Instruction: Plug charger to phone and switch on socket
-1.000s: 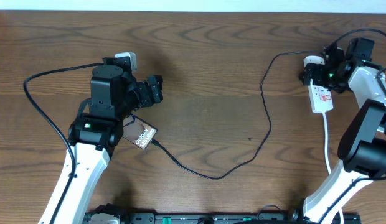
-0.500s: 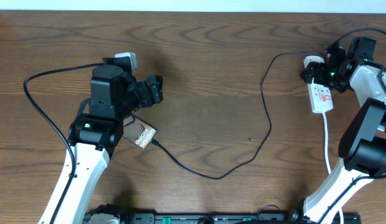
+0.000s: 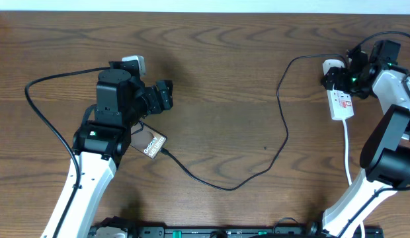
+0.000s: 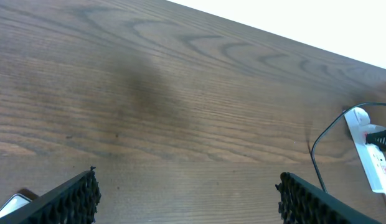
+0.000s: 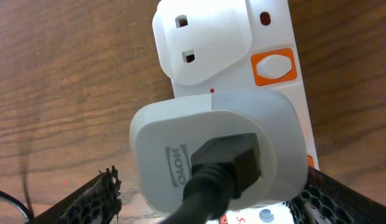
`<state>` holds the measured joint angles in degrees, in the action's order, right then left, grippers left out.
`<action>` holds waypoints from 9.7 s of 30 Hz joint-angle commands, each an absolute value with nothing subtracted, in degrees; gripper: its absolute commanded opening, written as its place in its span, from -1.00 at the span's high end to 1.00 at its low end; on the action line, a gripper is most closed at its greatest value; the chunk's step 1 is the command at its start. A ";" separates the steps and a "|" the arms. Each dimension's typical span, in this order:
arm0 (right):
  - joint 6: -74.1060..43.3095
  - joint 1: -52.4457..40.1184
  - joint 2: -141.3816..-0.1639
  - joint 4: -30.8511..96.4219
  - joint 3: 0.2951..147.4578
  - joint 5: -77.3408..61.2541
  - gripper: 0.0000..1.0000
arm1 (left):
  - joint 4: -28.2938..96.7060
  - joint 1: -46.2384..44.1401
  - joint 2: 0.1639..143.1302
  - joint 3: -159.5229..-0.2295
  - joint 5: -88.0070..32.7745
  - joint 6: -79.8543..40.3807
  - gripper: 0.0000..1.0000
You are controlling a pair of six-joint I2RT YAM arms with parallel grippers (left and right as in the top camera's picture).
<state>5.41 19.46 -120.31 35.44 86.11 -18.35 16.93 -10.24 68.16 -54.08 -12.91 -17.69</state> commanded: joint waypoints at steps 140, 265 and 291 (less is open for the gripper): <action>-19.70 19.07 -80.51 51.48 82.67 -2.94 -0.99 | 3.62 2.57 0.23 -0.27 -6.85 -14.61 -0.78; 0.89 2.57 -0.45 4.29 0.32 -0.78 -0.99 | 3.62 2.57 0.23 -0.27 -6.87 -14.61 -0.78; 0.89 2.57 -0.45 4.29 0.32 -0.78 -0.98 | 3.62 2.57 0.23 -0.27 -6.85 -14.63 -0.78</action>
<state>0.30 2.85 -0.73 4.01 0.36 -0.43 1.43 2.26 0.60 -1.04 -5.67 -14.96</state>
